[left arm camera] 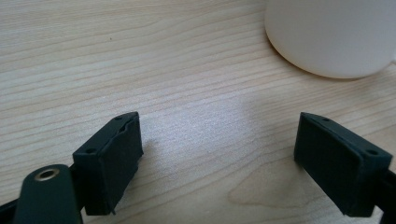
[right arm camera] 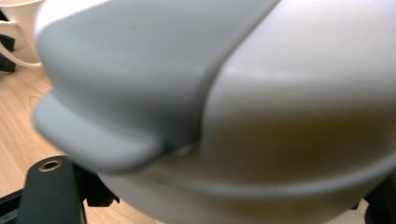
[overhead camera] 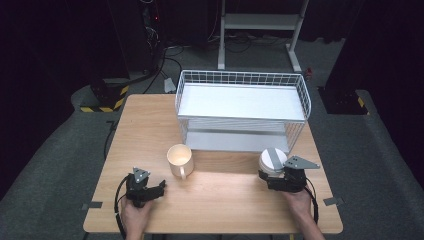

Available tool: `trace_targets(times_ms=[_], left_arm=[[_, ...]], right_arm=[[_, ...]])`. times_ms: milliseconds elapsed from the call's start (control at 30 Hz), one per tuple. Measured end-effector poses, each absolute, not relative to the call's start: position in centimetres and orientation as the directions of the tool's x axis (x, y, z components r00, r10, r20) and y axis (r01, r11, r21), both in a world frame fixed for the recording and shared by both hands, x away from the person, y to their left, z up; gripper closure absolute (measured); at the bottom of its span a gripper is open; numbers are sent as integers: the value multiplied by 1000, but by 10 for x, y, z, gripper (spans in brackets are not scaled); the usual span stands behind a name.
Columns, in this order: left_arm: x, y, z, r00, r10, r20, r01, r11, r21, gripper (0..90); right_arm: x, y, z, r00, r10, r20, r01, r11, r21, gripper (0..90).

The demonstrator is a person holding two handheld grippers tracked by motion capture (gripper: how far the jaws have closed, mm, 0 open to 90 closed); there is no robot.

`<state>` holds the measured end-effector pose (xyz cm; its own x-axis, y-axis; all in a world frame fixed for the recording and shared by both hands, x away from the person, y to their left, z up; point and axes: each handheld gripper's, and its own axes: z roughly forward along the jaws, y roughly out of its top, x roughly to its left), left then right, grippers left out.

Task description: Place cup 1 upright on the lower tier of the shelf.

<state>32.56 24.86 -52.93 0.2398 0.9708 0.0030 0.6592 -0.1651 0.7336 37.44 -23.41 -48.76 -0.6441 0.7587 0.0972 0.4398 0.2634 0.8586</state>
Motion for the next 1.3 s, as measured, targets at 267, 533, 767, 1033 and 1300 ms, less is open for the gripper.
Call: trace_targets(times_ms=[267,533,767,1033,1300], left_arm=[[326,249,-529,239,971,2,660,-164,733,154],[326,248,-529,239,971,3,660,-164,733,154],[326,248,-529,239,971,3,659,-164,734,154],[326,248,-529,239,971,3,659,-164,734,155],[326,248,-529,239,971,3,659,-165,733,155]], right_arm=[[385,-234,-484,-632,770,86,442,267,856,183],[395,-233,-482,-620,779,89,447,258,857,184],[407,-230,-480,-604,792,88,454,251,855,184],[417,-225,-478,-591,802,85,455,244,857,184],[430,-222,-480,-575,813,86,457,233,859,184]])
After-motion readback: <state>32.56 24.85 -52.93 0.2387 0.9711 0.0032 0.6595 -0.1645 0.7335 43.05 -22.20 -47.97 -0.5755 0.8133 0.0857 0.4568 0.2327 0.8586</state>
